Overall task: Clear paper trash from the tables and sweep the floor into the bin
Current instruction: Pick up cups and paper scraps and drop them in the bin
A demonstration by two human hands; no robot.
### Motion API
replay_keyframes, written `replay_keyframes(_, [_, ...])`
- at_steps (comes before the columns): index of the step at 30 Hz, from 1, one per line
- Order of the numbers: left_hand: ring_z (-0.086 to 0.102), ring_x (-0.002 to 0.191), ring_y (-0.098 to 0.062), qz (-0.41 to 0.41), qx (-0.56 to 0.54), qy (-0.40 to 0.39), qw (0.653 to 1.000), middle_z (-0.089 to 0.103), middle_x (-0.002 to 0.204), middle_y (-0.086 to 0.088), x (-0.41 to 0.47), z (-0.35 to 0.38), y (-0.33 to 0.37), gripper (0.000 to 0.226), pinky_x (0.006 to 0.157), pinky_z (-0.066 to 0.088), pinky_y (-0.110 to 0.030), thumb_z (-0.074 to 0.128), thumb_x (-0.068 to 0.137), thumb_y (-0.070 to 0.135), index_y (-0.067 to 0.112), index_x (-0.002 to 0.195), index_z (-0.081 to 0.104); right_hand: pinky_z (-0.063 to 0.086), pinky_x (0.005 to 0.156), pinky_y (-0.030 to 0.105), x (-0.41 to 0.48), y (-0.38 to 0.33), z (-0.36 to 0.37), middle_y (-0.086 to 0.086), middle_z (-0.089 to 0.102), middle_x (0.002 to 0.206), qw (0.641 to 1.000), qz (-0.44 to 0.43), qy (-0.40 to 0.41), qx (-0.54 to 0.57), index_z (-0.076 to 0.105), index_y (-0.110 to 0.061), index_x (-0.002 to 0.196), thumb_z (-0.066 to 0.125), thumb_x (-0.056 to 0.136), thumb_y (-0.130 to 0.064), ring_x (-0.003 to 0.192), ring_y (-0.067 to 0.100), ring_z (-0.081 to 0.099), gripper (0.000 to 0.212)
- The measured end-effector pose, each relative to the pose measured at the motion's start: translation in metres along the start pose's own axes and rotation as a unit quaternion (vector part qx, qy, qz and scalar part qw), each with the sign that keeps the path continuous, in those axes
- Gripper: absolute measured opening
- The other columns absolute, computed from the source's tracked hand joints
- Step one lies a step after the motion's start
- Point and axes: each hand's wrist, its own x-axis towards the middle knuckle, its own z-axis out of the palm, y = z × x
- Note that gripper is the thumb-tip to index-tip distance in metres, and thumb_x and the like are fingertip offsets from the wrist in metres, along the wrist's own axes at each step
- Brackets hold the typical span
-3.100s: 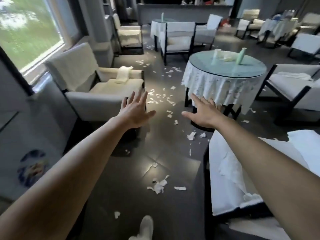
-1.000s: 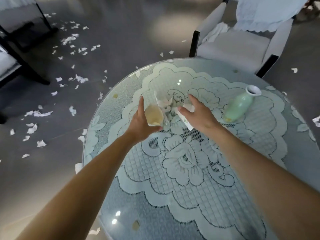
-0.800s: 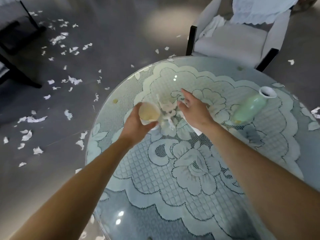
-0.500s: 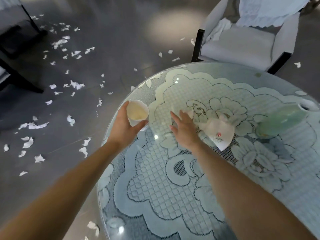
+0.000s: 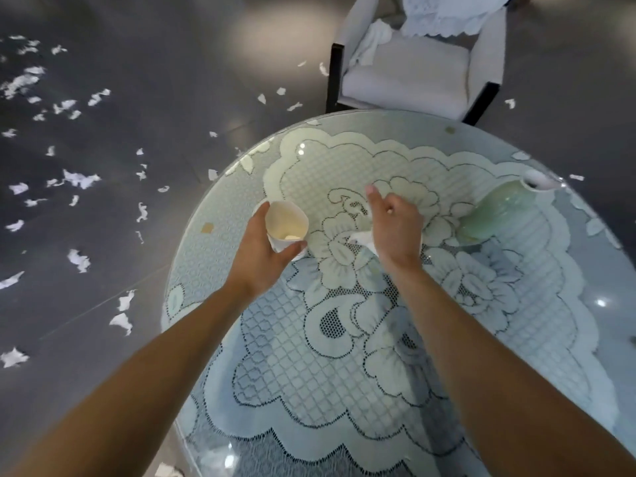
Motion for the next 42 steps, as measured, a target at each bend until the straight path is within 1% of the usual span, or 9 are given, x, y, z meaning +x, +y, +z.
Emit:
replay_keyframes(5, [0.041, 0.127, -0.018, 0.009, 0.005, -0.044, 0.999, 0.039, 0.144, 0.001, 0.0, 0.023, 0.015, 0.098, 0.105, 0.041, -0.04, 0.069, 0.069, 0.054, 0.017, 0.148, 0.025, 0.042, 0.061, 0.021, 0.046, 0.031, -0.049, 0.002, 0.058, 0.079, 0.989, 0.078, 0.025, -0.122, 0.062, -0.002, 0.088, 0.043, 0.101, -0.031, 0.067, 0.012, 0.051, 0.036])
replay_keyframes(10, [0.038, 0.12, -0.002, 0.011, -0.01, -0.058, 0.998, 0.038, 0.135, 0.013, 0.004, 0.041, 0.021, 0.102, 0.099, 0.038, -0.026, 0.066, 0.066, 0.061, 0.02, 0.148, 0.021, 0.031, 0.048, 0.024, 0.073, 0.058, -0.048, 0.001, 0.043, 0.057, 0.946, 0.186, -0.095, -0.247, 0.043, -0.011, 0.06, 0.048, 0.097, -0.041, 0.049, 0.014, 0.037, 0.048])
replay_keyframes(16, [0.038, 0.13, -0.014, 0.007, 0.0, -0.054, 0.999, 0.036, 0.146, 0.006, 0.013, 0.047, 0.022, 0.106, 0.106, 0.037, -0.034, 0.061, 0.064, 0.07, 0.023, 0.149, 0.019, 0.029, 0.031, 0.013, 0.085, 0.065, -0.027, -0.001, 0.051, 0.054, 0.931, 0.219, -0.155, -0.247, 0.053, -0.008, 0.058, 0.074, 0.083, -0.028, 0.045, 0.007, 0.046, 0.038])
replay_keyframes(20, [0.037, 0.132, -0.016, -0.003, -0.003, -0.048, 0.999, 0.036, 0.147, 0.005, 0.015, 0.044, 0.021, 0.104, 0.109, 0.036, -0.038, 0.064, 0.065, 0.064, 0.022, 0.15, 0.02, 0.044, 0.044, 0.01, 0.085, 0.057, -0.024, 0.001, 0.062, 0.075, 0.962, 0.219, -0.119, -0.11, 0.067, -0.005, 0.094, 0.065, 0.091, -0.024, 0.06, 0.01, 0.059, 0.019])
replay_keyframes(25, [0.037, 0.133, -0.016, -0.008, -0.014, -0.024, 1.0, 0.036, 0.148, 0.004, 0.014, 0.038, 0.024, 0.101, 0.11, 0.036, -0.042, 0.066, 0.067, 0.06, 0.022, 0.149, 0.021, 0.045, 0.043, 0.018, 0.09, 0.028, -0.035, 0.0, 0.062, 0.085, 0.977, 0.195, -0.087, -0.015, 0.053, -0.008, 0.11, 0.047, 0.1, -0.013, 0.064, 0.009, 0.06, 0.013])
replay_keyframes(28, [0.037, 0.133, -0.017, -0.014, -0.011, -0.005, 1.0, 0.036, 0.148, 0.003, 0.012, 0.035, 0.023, 0.1, 0.109, 0.037, -0.043, 0.066, 0.067, 0.059, 0.022, 0.149, 0.022, 0.051, 0.059, 0.015, 0.072, 0.02, -0.036, 0.003, 0.057, 0.106, 0.98, 0.095, -0.148, -0.095, 0.049, -0.013, 0.122, 0.042, 0.101, -0.019, 0.082, 0.01, 0.058, 0.024])
replay_keyframes(32, [0.042, 0.126, -0.013, -0.015, -0.022, 0.008, 1.0, 0.039, 0.136, 0.011, 0.007, 0.031, 0.021, 0.096, 0.102, 0.04, -0.031, 0.067, 0.068, 0.058, 0.023, 0.147, 0.025, 0.044, 0.096, 0.047, 0.036, 0.034, -0.027, 0.016, 0.037, 0.142, 0.878, 0.0, -0.281, -0.387, 0.047, -0.02, 0.135, 0.043, 0.078, -0.079, 0.123, 0.032, 0.046, 0.082])
replay_keyframes(35, [0.043, 0.125, -0.015, -0.005, -0.017, 0.016, 1.0, 0.04, 0.139, 0.008, 0.004, 0.028, 0.019, 0.096, 0.101, 0.041, -0.032, 0.065, 0.068, 0.062, 0.023, 0.147, 0.025, 0.033, 0.101, 0.054, 0.017, 0.044, -0.012, 0.019, 0.036, 0.141, 0.829, -0.039, -0.252, -0.497, 0.043, -0.019, 0.137, 0.043, 0.063, -0.09, 0.13, 0.034, 0.038, 0.103])
replay_keyframes(42, [0.043, 0.127, -0.019, -0.004, -0.007, 0.022, 1.0, 0.04, 0.143, 0.002, -0.002, 0.017, 0.021, 0.099, 0.104, 0.043, -0.043, 0.063, 0.067, 0.065, 0.021, 0.147, 0.024, 0.025, 0.102, 0.044, 0.0, 0.067, -0.002, 0.012, 0.053, 0.12, 0.893, -0.08, -0.153, -0.415, 0.049, -0.021, 0.129, 0.068, 0.077, -0.054, 0.109, 0.026, 0.052, 0.065])
